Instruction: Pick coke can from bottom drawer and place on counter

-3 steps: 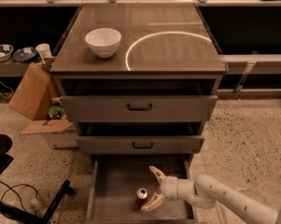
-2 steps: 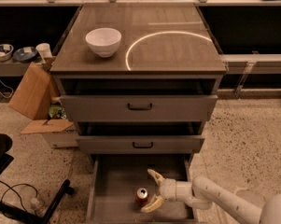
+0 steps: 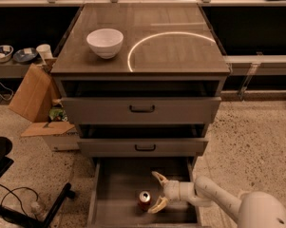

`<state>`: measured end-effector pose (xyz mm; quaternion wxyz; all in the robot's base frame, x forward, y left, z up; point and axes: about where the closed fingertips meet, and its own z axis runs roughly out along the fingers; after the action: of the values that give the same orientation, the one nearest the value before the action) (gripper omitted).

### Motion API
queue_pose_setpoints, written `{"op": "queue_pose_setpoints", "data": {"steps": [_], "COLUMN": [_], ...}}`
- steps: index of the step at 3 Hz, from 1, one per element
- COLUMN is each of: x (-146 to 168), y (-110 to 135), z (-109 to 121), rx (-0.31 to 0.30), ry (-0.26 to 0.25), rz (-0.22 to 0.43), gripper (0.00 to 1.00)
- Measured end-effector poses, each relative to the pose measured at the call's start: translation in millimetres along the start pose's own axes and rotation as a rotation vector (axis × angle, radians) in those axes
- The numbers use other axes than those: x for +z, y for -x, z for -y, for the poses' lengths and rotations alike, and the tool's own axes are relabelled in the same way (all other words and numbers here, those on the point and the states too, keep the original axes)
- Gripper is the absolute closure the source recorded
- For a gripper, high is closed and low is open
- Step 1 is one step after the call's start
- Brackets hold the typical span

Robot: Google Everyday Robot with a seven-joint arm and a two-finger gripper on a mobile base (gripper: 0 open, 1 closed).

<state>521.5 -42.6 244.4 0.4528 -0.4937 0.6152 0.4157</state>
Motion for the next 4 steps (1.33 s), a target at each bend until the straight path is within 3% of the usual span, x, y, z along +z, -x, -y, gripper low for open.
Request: {"op": "queue_pose_setpoints", "data": {"steps": [1, 3, 4], "x": [6.0, 35.3, 43.7], "y": [-16.0, -56.0, -74.2], "z": [5.6, 0.2, -3.5], "rx": [-0.028, -0.014, 0.007], "ry": [0.003, 0.024, 0.025], "rz": [-0.007, -0.027, -0.044], "gripper": [0.0, 0.0, 0.18]}}
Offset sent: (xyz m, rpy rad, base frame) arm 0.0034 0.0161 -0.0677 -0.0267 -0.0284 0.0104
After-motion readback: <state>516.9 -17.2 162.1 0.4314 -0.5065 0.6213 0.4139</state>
